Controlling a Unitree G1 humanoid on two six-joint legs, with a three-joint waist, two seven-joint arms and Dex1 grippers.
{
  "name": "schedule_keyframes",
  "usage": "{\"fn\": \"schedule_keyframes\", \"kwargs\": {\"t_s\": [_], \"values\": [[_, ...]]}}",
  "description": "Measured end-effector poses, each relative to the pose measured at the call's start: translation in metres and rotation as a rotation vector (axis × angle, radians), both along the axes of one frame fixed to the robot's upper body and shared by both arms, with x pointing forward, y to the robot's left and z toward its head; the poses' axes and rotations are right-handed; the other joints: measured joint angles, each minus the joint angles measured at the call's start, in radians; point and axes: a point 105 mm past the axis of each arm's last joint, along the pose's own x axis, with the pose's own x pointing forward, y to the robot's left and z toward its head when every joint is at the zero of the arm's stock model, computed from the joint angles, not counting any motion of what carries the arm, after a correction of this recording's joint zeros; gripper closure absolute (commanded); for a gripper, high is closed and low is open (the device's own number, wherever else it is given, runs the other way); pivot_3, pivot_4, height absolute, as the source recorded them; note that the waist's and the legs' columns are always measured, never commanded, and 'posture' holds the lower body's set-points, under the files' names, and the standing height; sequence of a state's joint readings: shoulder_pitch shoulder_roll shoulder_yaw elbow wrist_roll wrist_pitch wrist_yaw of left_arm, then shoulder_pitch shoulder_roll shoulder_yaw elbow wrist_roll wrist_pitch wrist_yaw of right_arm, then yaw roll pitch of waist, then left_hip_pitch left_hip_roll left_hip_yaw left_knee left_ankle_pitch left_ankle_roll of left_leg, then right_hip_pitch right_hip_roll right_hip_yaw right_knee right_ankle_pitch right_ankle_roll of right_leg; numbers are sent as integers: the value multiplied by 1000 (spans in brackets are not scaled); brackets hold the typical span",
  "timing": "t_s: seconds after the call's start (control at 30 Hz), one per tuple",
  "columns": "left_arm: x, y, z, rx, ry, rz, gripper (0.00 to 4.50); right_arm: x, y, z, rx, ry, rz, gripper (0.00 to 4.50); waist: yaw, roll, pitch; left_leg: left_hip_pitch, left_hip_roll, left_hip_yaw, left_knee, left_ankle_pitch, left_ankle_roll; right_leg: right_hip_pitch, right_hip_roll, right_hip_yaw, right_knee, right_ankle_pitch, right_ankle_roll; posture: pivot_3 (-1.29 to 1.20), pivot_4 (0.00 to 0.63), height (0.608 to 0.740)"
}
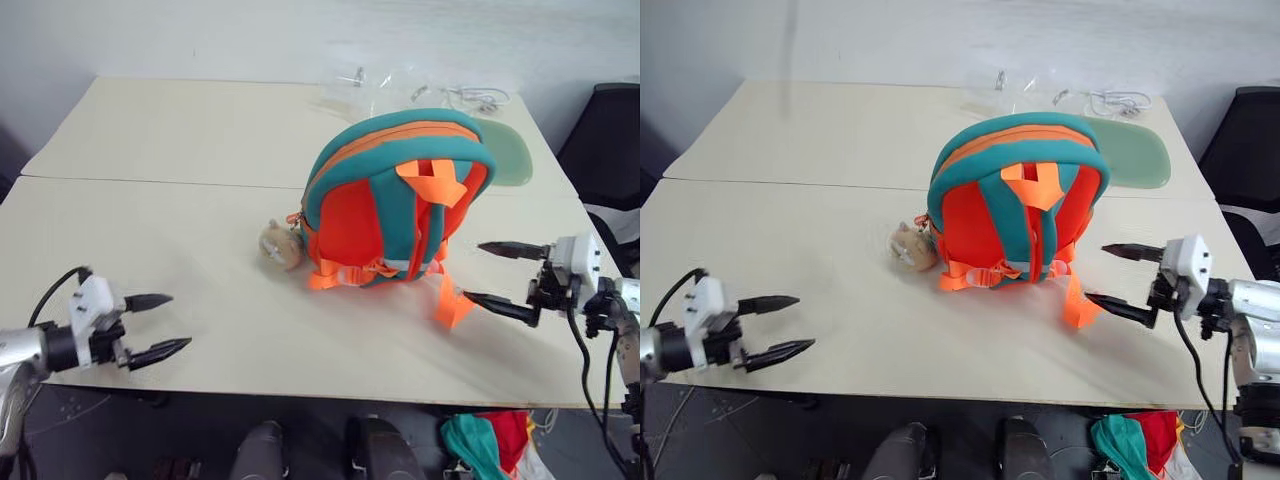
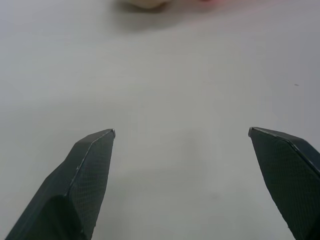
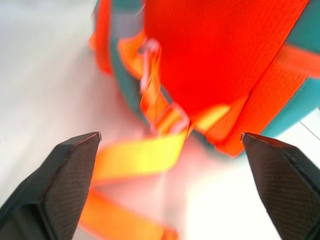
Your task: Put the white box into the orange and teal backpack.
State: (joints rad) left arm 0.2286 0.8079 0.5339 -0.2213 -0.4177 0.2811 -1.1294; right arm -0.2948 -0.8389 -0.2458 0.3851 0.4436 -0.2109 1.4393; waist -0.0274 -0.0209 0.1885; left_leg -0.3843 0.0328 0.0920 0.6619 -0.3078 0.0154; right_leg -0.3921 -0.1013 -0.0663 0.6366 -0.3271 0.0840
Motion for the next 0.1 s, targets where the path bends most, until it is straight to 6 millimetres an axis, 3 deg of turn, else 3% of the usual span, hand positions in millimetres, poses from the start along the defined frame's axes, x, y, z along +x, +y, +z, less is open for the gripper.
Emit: {"fn": "schedule_keyframes", "kwargs": {"t_s": [0.1], "values": [[-9, -2, -2, 6, -22, 27, 0, 1, -4, -3, -19, -9, 14, 19, -1, 2, 0, 0, 0, 0, 0, 1, -3, 0, 0, 0, 1, 0, 0, 0, 150, 740]]}}
